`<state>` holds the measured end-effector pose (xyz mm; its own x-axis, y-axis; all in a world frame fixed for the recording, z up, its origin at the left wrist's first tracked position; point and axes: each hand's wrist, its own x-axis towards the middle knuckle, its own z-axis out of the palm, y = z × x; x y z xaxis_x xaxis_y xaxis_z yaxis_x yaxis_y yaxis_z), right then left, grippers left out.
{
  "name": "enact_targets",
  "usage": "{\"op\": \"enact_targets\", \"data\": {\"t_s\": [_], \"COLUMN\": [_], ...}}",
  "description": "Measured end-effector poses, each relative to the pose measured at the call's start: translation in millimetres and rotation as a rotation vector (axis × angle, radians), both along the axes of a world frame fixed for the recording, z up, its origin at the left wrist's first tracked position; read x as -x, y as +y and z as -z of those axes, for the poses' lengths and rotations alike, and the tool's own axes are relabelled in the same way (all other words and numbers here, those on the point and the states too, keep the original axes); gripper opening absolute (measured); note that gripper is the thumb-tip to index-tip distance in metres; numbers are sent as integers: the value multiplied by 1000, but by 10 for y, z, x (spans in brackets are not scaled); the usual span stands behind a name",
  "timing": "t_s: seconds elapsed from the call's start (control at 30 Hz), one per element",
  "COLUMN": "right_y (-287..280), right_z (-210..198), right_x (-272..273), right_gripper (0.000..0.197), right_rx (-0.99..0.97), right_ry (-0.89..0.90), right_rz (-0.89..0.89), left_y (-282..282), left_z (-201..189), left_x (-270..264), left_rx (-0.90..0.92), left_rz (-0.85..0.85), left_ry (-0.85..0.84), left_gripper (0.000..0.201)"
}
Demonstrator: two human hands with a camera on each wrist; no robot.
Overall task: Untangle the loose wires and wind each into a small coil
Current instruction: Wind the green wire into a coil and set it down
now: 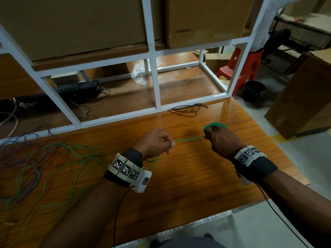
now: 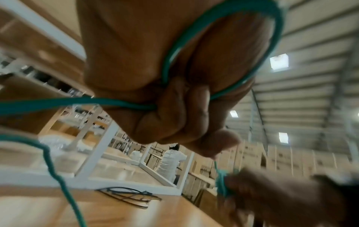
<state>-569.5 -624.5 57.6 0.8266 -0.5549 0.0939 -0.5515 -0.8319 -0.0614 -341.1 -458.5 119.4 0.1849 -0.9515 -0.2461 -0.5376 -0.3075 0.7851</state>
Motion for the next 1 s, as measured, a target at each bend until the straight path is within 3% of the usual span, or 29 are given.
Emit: {"op": "enact_targets", "data": {"t_s": [0.1,0.13,0.27,0.33,0.4,0.57,0.63,0.7,0.77,0.83,0.9,0.97,1.0], "right_y": [33,60,398,568,652,645,542,371,191,82,32,41,55], "right_z": [-21,-60,-254,-344,-437,-739,-893,-928,-861,-715,-531,-367,-287], "right_x": [61,74,39,0,-51,-243,-312,-388,-442,-453,-417,-364,-333], "right_gripper": [11,18,29,23,17,21,32,36,32,38,39,34,36], "right_rx": [-260,-403,-1335,-1769,-2067,-2360,-2292,-2094,-1657,-1038,-579,-383,-350], "right_ry": [119,132,107,-74,-299,-857,-1112,-1394,-1535,-1269,-832,-479,-384], "right_rz": [-95,-107,-231,-309,-369,-581,-535,-311,-7,149,157,94,49], "left_y": [1,-15,-151,-231,-303,-318,-283,-258,-225,-171,-114,-63,-35], "left_z": [-44,-59,-108,-104,-45,129,194,250,296,311,302,274,271], "left_x": [-98,-126,-189,-206,-205,4,133,246,347,402,386,302,242], "left_rx": [21,57,181,225,263,311,310,283,246,214,206,193,185], "left_rz": [-34,-32,-23,-22,-28,-14,0,-15,-15,-11,-18,-41,-62], "left_ry": [82,41,-145,-130,-92,105,165,230,283,328,406,419,386], "left_gripper": [19,18,21,20,19,23,26,24,26,32,40,44,39]}}
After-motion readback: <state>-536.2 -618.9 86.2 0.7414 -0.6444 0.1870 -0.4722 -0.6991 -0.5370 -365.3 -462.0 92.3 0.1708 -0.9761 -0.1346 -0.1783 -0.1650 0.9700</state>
